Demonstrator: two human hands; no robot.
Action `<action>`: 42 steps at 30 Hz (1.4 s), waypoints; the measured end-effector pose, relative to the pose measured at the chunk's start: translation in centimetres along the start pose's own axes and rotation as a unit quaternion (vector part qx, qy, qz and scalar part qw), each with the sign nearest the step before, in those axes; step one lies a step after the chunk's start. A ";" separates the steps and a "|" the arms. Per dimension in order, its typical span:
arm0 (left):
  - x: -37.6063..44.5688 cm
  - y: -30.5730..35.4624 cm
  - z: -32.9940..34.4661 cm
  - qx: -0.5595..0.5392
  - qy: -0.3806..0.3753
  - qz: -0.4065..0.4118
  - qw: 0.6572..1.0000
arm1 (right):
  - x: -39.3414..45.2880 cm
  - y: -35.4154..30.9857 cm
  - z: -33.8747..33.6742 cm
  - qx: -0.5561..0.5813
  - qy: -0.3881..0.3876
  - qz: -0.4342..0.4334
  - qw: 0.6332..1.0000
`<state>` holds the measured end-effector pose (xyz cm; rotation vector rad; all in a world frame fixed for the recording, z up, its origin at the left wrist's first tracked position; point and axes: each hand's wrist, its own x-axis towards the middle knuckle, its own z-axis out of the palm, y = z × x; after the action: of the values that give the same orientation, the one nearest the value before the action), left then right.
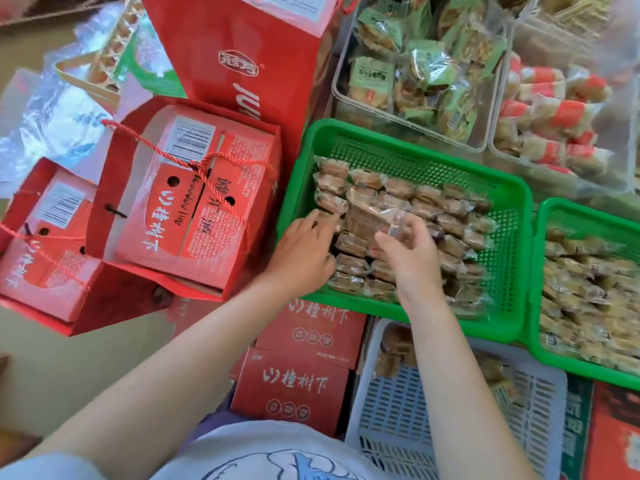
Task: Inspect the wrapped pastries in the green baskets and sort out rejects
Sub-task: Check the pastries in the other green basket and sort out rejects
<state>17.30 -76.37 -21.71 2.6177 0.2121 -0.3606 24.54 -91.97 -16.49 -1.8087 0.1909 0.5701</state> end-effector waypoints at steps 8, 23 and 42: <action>0.7 0.7 -1.4 -0.122 -0.020 -0.075 0.989 | -0.3 3.6 1.3 -0.044 -0.018 0.008 0.999; -8.1 -2.1 3.4 -0.069 0.130 -0.039 0.988 | 0.9 4.9 6.0 -0.493 -0.045 -0.329 0.804; -4.7 -0.8 1.0 -0.003 -0.047 -0.113 0.992 | 0.8 2.6 5.7 -0.658 -0.122 -0.255 0.698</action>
<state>12.46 -76.54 -21.62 2.5685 0.4795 -0.5589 22.53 -87.32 -20.31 -2.9266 -1.1899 0.5474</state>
